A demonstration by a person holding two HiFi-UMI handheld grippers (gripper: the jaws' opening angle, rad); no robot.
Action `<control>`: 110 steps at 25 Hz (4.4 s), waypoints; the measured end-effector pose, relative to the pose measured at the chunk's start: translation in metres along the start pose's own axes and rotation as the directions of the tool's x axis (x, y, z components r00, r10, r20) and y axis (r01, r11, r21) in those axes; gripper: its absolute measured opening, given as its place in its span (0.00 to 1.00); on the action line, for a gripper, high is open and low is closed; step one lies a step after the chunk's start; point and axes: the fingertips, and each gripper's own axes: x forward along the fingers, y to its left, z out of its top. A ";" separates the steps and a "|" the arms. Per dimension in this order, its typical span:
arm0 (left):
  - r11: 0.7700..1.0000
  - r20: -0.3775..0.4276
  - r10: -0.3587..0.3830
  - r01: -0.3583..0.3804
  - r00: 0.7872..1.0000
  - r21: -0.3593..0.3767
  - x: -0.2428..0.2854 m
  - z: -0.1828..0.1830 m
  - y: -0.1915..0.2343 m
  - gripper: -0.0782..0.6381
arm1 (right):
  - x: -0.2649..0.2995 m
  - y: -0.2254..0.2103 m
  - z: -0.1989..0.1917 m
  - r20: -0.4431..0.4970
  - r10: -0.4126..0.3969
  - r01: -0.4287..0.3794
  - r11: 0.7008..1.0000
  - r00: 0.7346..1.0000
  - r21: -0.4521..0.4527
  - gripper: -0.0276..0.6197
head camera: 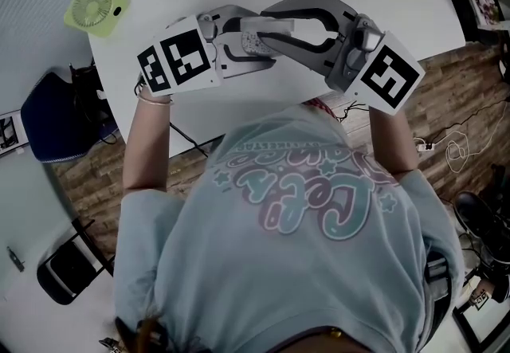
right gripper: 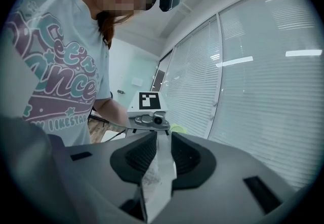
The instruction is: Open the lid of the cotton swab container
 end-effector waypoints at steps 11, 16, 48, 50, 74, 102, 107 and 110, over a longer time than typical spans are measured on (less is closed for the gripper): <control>1.000 0.091 -0.003 0.003 0.996 0.002 -0.012 0.014 -0.007 0.38 | 0.004 -0.017 0.017 0.064 -0.067 0.066 0.998 0.996 0.024 0.17; 1.000 0.113 0.000 0.000 0.994 0.000 -0.017 0.015 -0.007 0.38 | 0.007 -0.019 0.019 0.078 -0.081 0.078 0.996 0.994 0.031 0.17; 0.998 0.106 0.048 -0.045 0.993 -0.034 -0.022 0.009 0.008 0.38 | -0.024 -0.014 0.001 0.079 -0.063 0.052 0.991 0.995 0.127 0.40; 0.999 0.104 0.046 -0.044 0.994 -0.029 -0.020 0.011 0.011 0.38 | -0.031 -0.015 -0.005 0.070 -0.061 0.052 0.990 0.996 0.135 0.41; 0.999 0.091 0.017 -0.020 0.996 0.030 0.056 0.082 0.048 0.38 | -0.113 -0.036 -0.042 0.042 0.086 -0.092 0.984 0.995 0.150 0.33; 0.972 0.173 -0.193 0.164 0.966 0.170 0.178 0.137 0.103 0.38 | -0.234 -0.094 -0.089 -0.025 -0.118 0.120 0.979 0.993 0.167 0.33; 0.959 0.173 -0.240 0.206 0.955 0.192 0.198 0.136 0.110 0.38 | -0.248 -0.101 -0.105 -0.052 -0.151 0.158 0.970 0.987 0.185 0.33; 0.954 0.172 -0.262 0.229 0.949 0.194 0.213 0.135 0.117 0.38 | -0.259 -0.107 -0.118 -0.071 -0.166 0.177 0.964 0.984 0.196 0.33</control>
